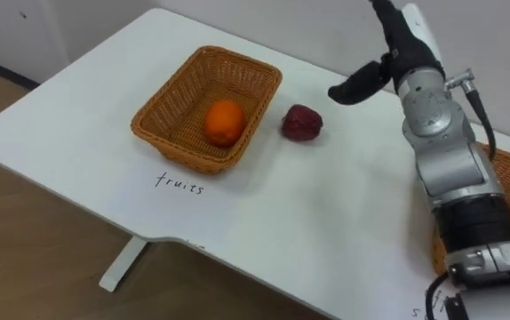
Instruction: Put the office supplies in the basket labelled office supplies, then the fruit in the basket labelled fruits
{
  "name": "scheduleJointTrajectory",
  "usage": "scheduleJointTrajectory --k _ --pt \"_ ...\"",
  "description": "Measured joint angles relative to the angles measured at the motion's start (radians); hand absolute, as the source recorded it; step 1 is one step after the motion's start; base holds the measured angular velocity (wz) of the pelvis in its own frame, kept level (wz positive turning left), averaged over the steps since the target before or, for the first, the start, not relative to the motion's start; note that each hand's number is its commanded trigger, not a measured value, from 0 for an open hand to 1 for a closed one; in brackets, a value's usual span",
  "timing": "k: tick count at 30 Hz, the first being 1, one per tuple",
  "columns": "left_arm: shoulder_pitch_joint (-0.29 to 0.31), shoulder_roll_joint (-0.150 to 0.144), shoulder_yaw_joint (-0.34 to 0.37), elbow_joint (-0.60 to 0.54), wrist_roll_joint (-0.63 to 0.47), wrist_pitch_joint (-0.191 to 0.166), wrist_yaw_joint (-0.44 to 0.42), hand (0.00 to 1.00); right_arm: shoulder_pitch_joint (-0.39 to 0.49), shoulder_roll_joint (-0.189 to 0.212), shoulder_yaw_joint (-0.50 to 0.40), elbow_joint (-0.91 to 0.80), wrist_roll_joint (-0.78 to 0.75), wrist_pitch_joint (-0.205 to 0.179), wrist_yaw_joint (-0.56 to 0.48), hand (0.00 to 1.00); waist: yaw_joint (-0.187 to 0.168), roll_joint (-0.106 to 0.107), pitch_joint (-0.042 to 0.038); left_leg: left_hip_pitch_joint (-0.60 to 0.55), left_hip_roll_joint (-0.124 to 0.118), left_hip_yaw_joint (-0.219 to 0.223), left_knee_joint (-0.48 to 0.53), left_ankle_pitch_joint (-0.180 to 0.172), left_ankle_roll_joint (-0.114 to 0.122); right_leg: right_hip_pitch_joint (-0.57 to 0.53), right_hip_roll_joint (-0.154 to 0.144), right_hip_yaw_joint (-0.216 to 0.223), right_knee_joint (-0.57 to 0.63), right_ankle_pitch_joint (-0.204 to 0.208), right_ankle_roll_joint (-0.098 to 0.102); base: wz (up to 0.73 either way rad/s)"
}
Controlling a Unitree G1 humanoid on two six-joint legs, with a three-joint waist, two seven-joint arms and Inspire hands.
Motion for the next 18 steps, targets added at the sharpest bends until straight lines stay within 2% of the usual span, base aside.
scheduleJointTrajectory --k 7,10,13,14,18 --pt "-0.025 0.002 0.000 0.001 0.005 -0.001 -0.018 0.00 -0.002 0.000 0.043 0.073 -0.007 -0.003 0.003 0.00 0.031 -0.001 0.0000 -0.039 -0.002 -0.004 0.008 0.002 0.000 -0.040 -0.001 0.002 0.005 0.002 -0.002 -0.01" --pt "-0.045 0.002 -0.002 0.002 0.003 -0.007 -0.019 0.00 -0.008 0.001 0.043 0.095 -0.027 -0.017 0.007 0.00 0.042 -0.003 0.0009 -0.048 -0.003 -0.008 0.008 0.003 0.000 -0.050 -0.002 -0.002 0.011 0.001 -0.002 0.05" --pt "-0.052 0.003 -0.022 0.002 -0.001 -0.016 -0.017 0.00 -0.013 0.001 0.044 0.106 -0.036 -0.019 0.010 0.00 0.054 -0.008 0.0033 -0.058 -0.003 -0.007 0.005 0.004 0.000 -0.062 -0.003 -0.002 0.013 0.001 -0.002 0.00" --pt "-0.057 0.003 -0.026 0.002 -0.001 -0.017 -0.017 0.00 -0.014 0.001 0.044 0.106 -0.036 -0.021 0.009 0.00 0.054 -0.014 0.0074 -0.065 -0.003 -0.008 0.005 0.005 0.000 -0.068 -0.003 -0.003 0.013 0.001 -0.002 0.03" --pt "-0.065 0.002 -0.040 0.001 0.000 -0.021 -0.015 0.00 -0.027 0.001 0.085 0.122 -0.036 -0.025 0.008 0.00 0.057 -0.025 0.0135 -0.083 -0.002 -0.007 0.008 0.006 0.000 -0.085 -0.003 -0.005 0.014 0.001 -0.002 0.00"
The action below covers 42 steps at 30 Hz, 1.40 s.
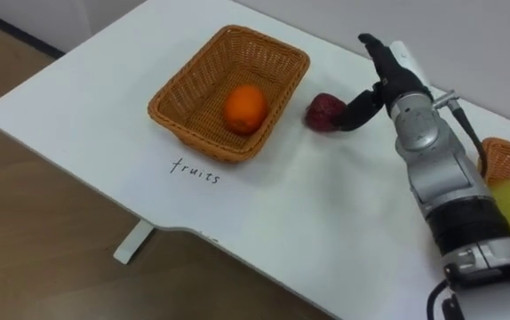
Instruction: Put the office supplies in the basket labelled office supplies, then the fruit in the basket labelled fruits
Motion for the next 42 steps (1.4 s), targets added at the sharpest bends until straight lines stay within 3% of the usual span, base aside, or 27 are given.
scheduleJointTrajectory --k 5,15,22,29,42 --pt "-0.033 0.003 -0.020 0.004 -0.002 -0.008 0.000 0.00 -0.028 0.000 0.059 0.058 0.001 -0.019 0.007 0.00 0.020 0.000 0.0016 -0.011 0.000 0.000 0.004 0.000 0.000 -0.011 0.000 -0.001 0.000 0.000 0.000 0.00" --pt "-0.083 0.017 -0.066 0.044 -0.002 -0.027 0.003 0.00 -0.028 0.000 0.084 0.105 0.001 -0.041 0.010 0.00 0.049 -0.005 0.0042 -0.025 0.001 0.001 0.002 0.000 0.000 -0.028 0.000 0.000 0.000 0.000 0.000 0.00" --pt "-0.115 0.028 -0.067 0.077 -0.005 -0.030 0.023 0.00 -0.028 0.001 0.109 0.101 0.001 -0.042 0.031 0.00 0.051 -0.014 0.0098 -0.029 0.002 0.006 0.002 0.000 0.000 -0.033 0.000 0.006 0.000 0.000 0.000 0.00" --pt "-0.124 0.028 -0.068 0.078 -0.011 -0.047 0.042 0.00 -0.047 0.001 0.109 0.101 0.002 -0.042 0.040 0.00 0.052 -0.015 0.0104 -0.030 0.005 0.009 0.002 0.000 0.000 -0.034 0.003 0.011 0.000 0.000 -0.001 0.00" --pt "-0.130 0.030 -0.066 0.081 -0.014 -0.046 0.041 0.00 -0.052 0.001 0.109 0.156 0.002 -0.041 0.051 0.00 0.052 -0.018 0.0123 -0.044 0.011 0.010 0.021 -0.001 -0.002 -0.036 0.009 0.005 0.000 0.005 -0.007 0.00"
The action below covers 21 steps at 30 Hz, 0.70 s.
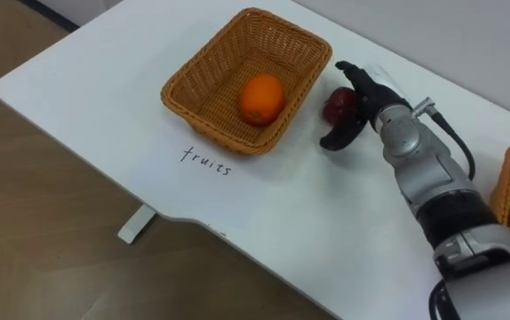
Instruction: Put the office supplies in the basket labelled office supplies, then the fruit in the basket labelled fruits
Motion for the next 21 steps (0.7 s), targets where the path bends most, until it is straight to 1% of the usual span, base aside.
scheduleJointTrajectory --k 6,10,15,18,21 --pt "0.002 0.001 0.001 0.000 0.002 0.001 -0.003 0.00 0.000 0.000 0.000 0.002 -0.002 0.000 0.008 0.00 0.001 0.001 0.0002 -0.003 0.004 0.000 0.003 0.000 -0.003 -0.001 0.005 0.001 0.000 0.003 -0.004 0.00" --pt "0.013 0.005 0.004 -0.002 0.003 0.002 -0.005 0.00 -0.001 0.000 0.000 0.003 -0.002 0.002 0.039 0.00 0.001 0.000 -0.0005 -0.006 0.004 0.001 0.002 0.000 -0.003 -0.005 0.004 0.001 0.001 0.003 -0.004 0.00" --pt "0.020 0.005 0.004 -0.002 0.003 0.004 -0.023 0.00 -0.013 0.000 0.000 0.032 -0.002 0.003 0.043 0.00 0.002 -0.001 -0.0011 -0.006 0.004 0.000 0.001 0.000 -0.003 -0.006 0.004 0.000 0.001 0.003 -0.004 0.00" --pt "0.019 0.005 0.004 -0.002 0.002 0.007 -0.023 0.00 -0.016 0.000 -0.001 0.046 -0.002 0.003 0.043 0.00 0.001 -0.003 -0.0023 -0.006 0.004 0.000 -0.001 0.000 -0.003 -0.006 0.004 0.000 0.001 0.003 -0.004 0.00" --pt "0.020 0.005 0.004 -0.002 0.003 0.011 -0.023 0.00 -0.017 0.000 -0.001 0.065 -0.003 0.009 0.042 0.00 0.003 -0.008 -0.0055 -0.004 0.004 0.000 0.000 0.000 -0.003 -0.004 0.004 0.001 0.001 0.003 -0.004 0.00"
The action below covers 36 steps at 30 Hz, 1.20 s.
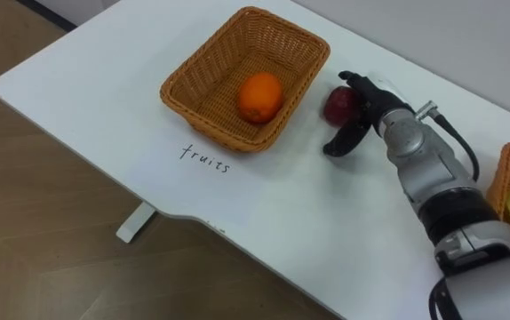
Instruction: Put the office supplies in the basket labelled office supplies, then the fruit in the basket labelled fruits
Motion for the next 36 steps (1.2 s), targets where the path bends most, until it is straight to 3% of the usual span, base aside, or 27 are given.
scheduleJointTrajectory --k 9,12,22,28,29,30,36 --pt "0.000 0.000 0.006 0.001 0.001 -0.006 -0.001 0.00 -0.022 -0.001 0.000 0.053 -0.053 0.003 0.001 0.00 0.020 -0.002 0.0013 -0.004 0.003 0.000 0.002 0.002 -0.003 -0.008 0.004 0.008 0.000 0.003 -0.004 -0.02" --pt "0.000 -0.003 0.005 0.001 0.007 -0.009 0.000 0.00 -0.067 0.000 0.000 0.119 -0.054 -0.001 0.000 0.00 0.027 -0.001 0.0038 -0.016 0.003 -0.004 0.003 0.005 -0.006 -0.015 0.006 0.001 0.000 0.004 -0.006 0.06" --pt "0.006 0.001 -0.010 0.008 0.007 -0.009 0.007 0.00 -0.117 -0.012 -0.003 0.188 0.051 -0.027 -0.036 0.00 0.023 -0.001 0.0108 -0.064 0.005 -0.019 0.018 0.007 -0.008 -0.048 0.009 -0.026 0.001 0.007 -0.011 0.05" --pt "-0.011 0.011 -0.033 0.009 0.007 -0.011 0.004 0.00 -0.122 -0.014 -0.001 0.190 0.053 -0.040 -0.061 0.00 0.028 -0.001 0.0205 -0.086 0.014 -0.018 0.038 0.005 -0.012 -0.063 0.018 -0.025 0.001 0.015 -0.018 -0.02" --pt "-0.024 0.011 -0.035 0.009 0.006 -0.011 0.002 0.00 -0.133 -0.014 -0.001 0.194 0.053 -0.045 -0.065 0.00 0.028 0.001 0.0273 -0.093 0.017 -0.018 0.040 0.006 -0.014 -0.069 0.022 -0.026 0.001 0.018 -0.022 -0.06" --pt "-0.027 0.011 -0.036 0.009 0.006 -0.011 0.001 0.00 -0.134 -0.014 -0.001 0.194 0.051 -0.047 -0.066 0.00 0.028 0.003 0.0287 -0.097 0.018 -0.018 0.040 0.007 -0.015 -0.073 0.023 -0.025 0.001 0.019 -0.024 -0.06" --pt "-0.035 0.011 -0.053 0.008 0.004 -0.012 0.001 0.00 -0.141 -0.014 -0.003 0.190 0.038 -0.060 -0.083 0.00 0.033 0.004 0.0276 -0.114 0.026 -0.018 0.041 0.014 -0.024 -0.095 0.032 -0.016 0.000 0.024 -0.031 -0.04"
